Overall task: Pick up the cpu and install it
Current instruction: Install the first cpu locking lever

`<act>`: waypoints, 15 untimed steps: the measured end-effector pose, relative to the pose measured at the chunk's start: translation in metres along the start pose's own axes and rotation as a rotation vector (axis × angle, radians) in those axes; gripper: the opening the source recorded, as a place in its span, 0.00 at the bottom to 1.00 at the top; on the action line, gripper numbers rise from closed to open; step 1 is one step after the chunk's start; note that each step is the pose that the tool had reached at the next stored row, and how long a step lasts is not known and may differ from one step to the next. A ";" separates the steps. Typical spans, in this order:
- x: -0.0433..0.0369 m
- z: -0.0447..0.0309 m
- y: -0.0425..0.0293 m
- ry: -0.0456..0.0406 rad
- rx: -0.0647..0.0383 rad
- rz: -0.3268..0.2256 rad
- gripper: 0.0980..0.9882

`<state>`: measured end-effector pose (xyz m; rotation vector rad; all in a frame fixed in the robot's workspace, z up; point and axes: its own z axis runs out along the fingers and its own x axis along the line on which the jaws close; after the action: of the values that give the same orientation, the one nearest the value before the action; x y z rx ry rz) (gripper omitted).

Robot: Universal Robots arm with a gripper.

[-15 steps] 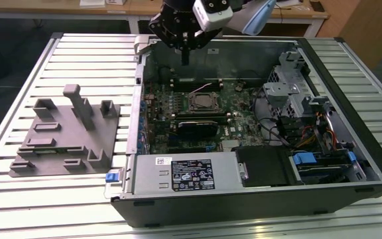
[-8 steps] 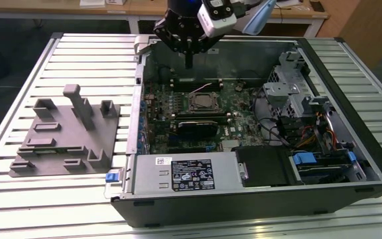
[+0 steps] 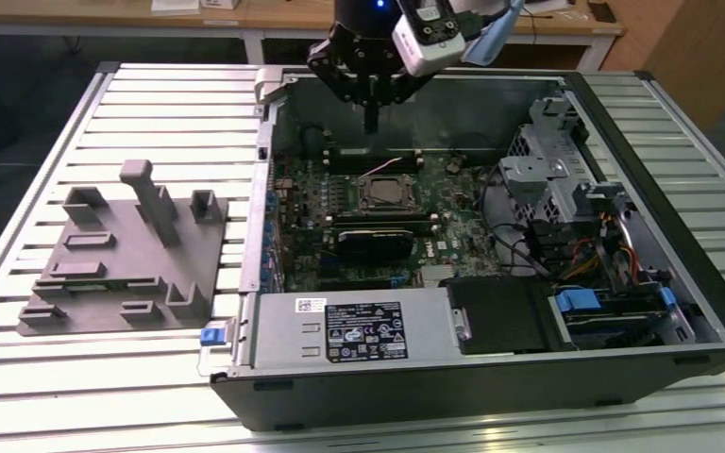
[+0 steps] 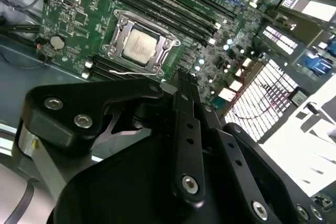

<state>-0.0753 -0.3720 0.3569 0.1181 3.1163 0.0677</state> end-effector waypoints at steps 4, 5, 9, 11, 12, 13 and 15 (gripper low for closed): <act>-0.0024 0.0064 0.0000 0.0002 -0.001 0.000 0.01; -0.0031 0.0082 0.0005 0.0004 0.000 0.000 0.01; -0.0034 0.0158 0.0068 0.0002 -0.001 0.000 0.01; -0.0031 0.0197 0.0111 0.0001 -0.001 0.000 0.01; -0.0031 0.0215 0.0117 0.0001 -0.001 0.000 0.01; -0.0031 0.0235 0.0117 0.0001 -0.001 0.000 0.01; -0.0031 0.0270 0.0115 0.0002 -0.001 0.000 0.01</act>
<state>-0.0707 -0.3596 0.3305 0.1182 3.1164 0.0688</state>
